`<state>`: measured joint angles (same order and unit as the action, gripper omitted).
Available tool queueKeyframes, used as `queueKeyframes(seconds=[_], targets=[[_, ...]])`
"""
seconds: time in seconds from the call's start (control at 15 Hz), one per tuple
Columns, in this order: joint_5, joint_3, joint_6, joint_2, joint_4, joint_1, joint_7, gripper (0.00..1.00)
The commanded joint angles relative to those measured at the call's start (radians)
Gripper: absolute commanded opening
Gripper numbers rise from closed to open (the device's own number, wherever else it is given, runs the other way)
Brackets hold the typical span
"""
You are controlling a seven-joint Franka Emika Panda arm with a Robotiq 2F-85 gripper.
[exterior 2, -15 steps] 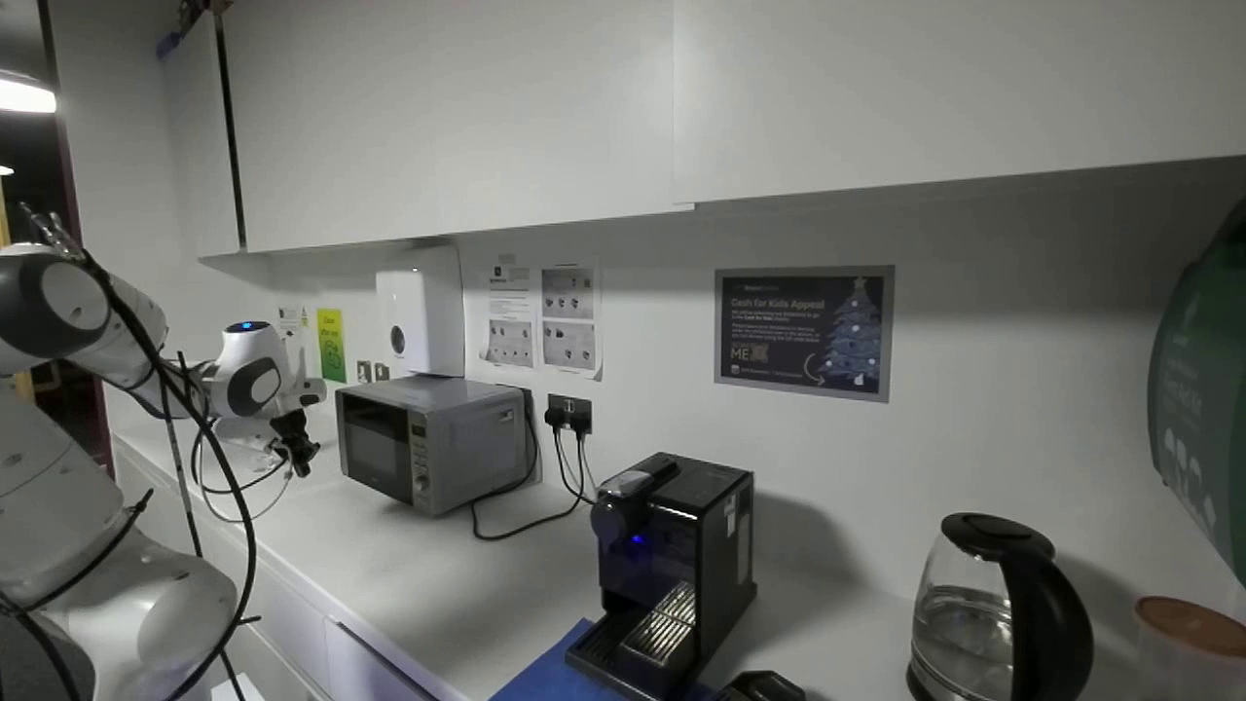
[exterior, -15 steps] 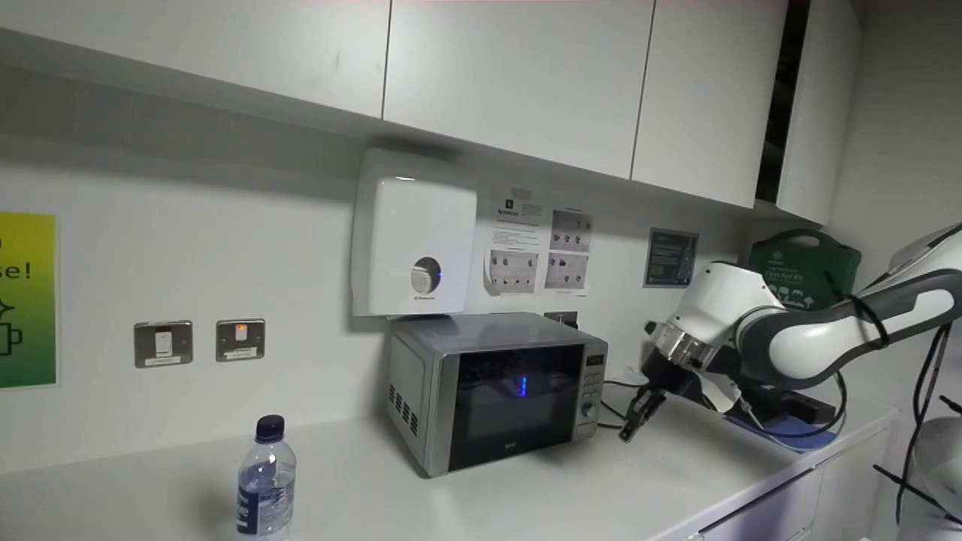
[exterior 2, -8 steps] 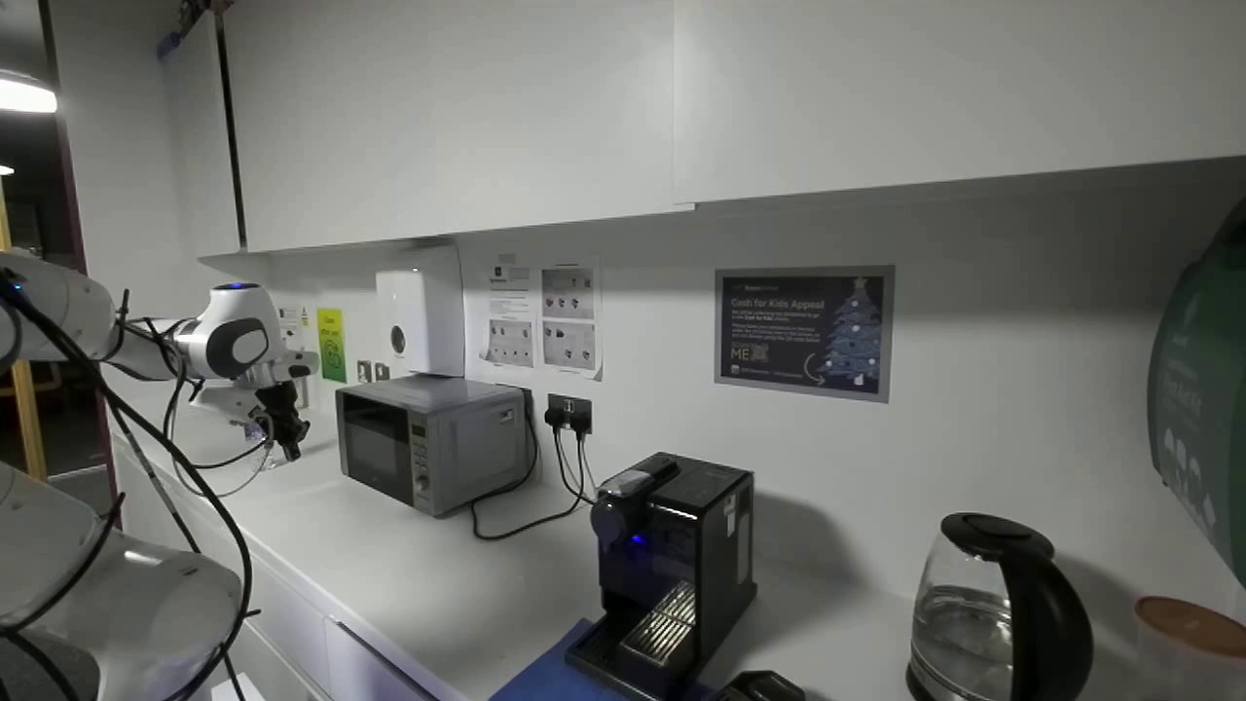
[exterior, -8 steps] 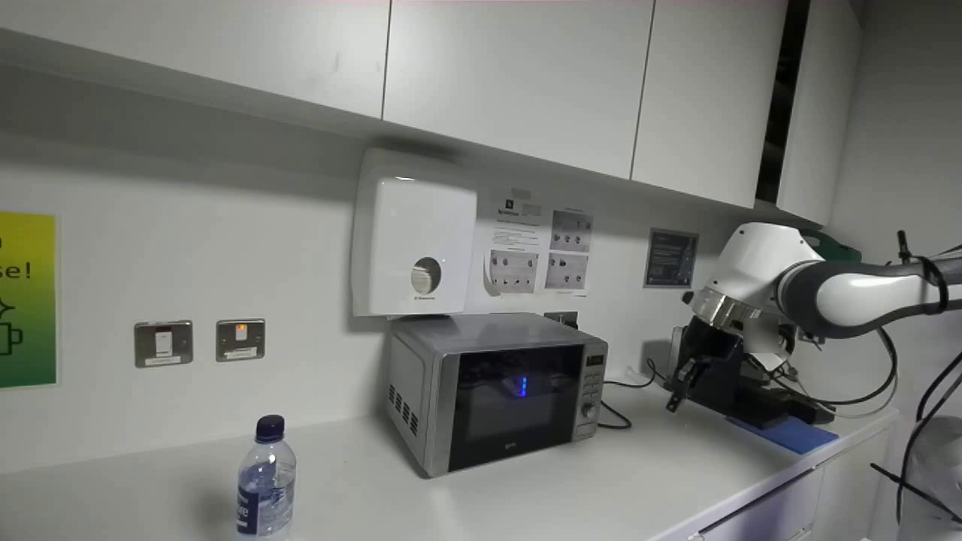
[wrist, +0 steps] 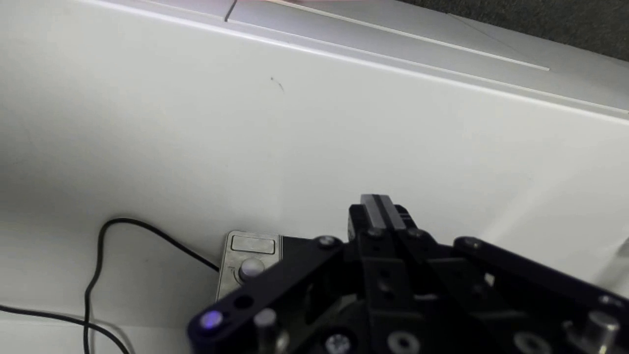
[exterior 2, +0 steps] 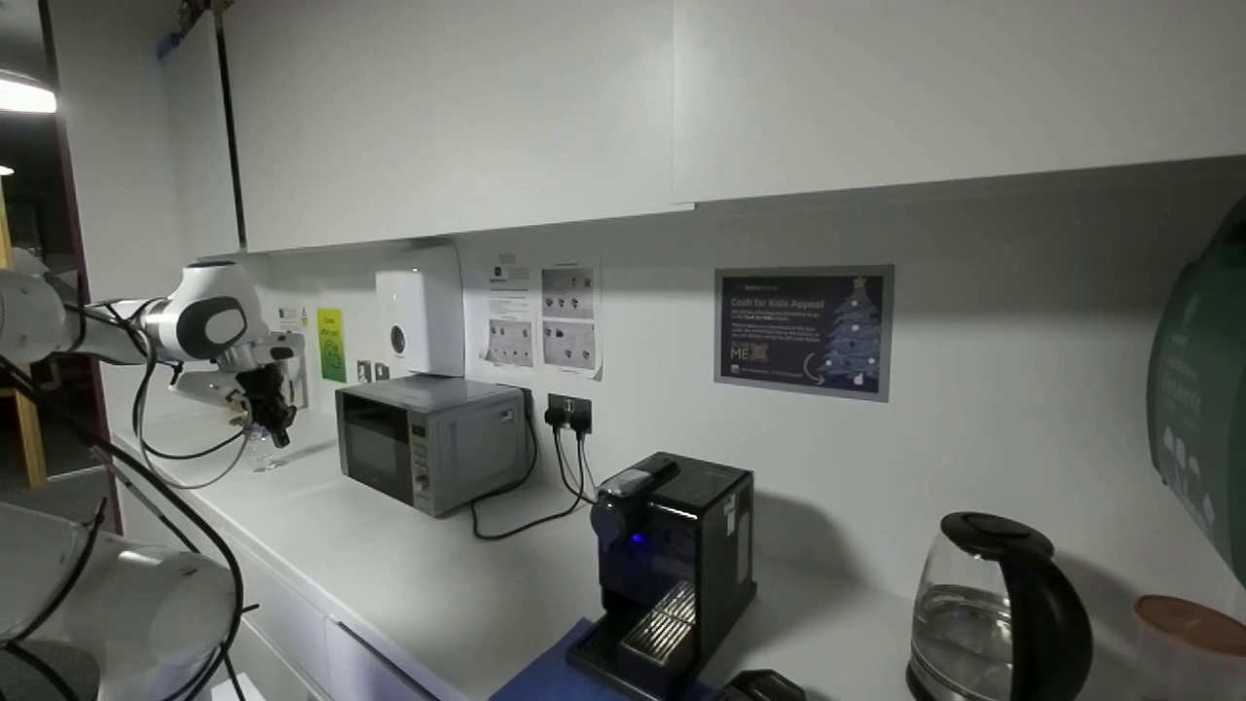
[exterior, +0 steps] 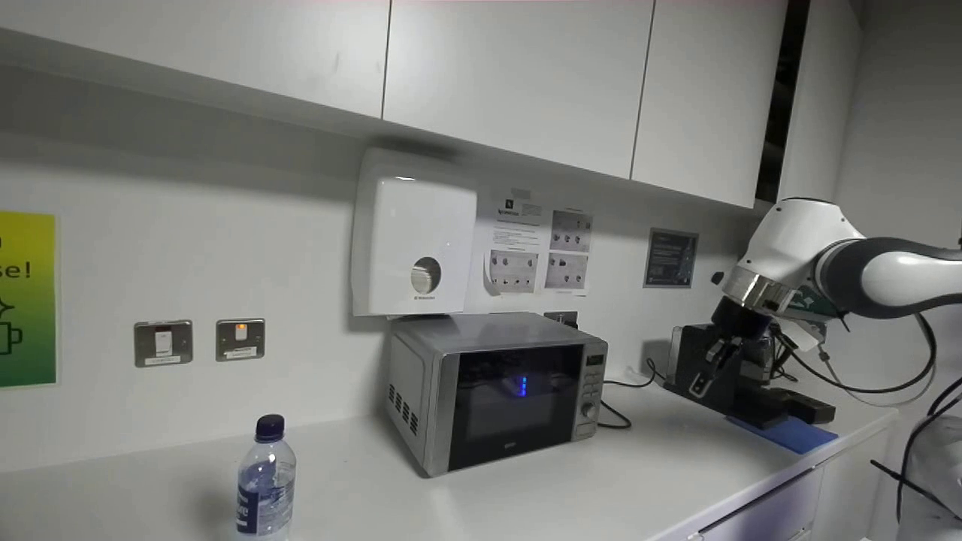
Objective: Press a button on the microwave to switch the light off
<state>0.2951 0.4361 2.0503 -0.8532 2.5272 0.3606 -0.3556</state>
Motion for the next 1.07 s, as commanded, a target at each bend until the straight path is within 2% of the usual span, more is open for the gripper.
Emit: queueKeyframes(seconds=[0.0, 0.67, 0.73, 0.8, 1.0], targets=[[-0.011, 0.002, -0.052, -0.081, 0.010, -0.008, -0.034, 0.00], [-0.015, 0.009, -0.028, -0.157, 0.038, -0.037, -0.026, 0.00], [-0.017, 0.009, -0.027, -0.159, 0.040, -0.042, -0.026, 0.26], [-0.019, 0.009, -0.024, -0.159, 0.041, -0.045, -0.024, 0.25], [-0.036, 0.016, -0.007, -0.163, 0.047, -0.058, -0.023, 0.48]])
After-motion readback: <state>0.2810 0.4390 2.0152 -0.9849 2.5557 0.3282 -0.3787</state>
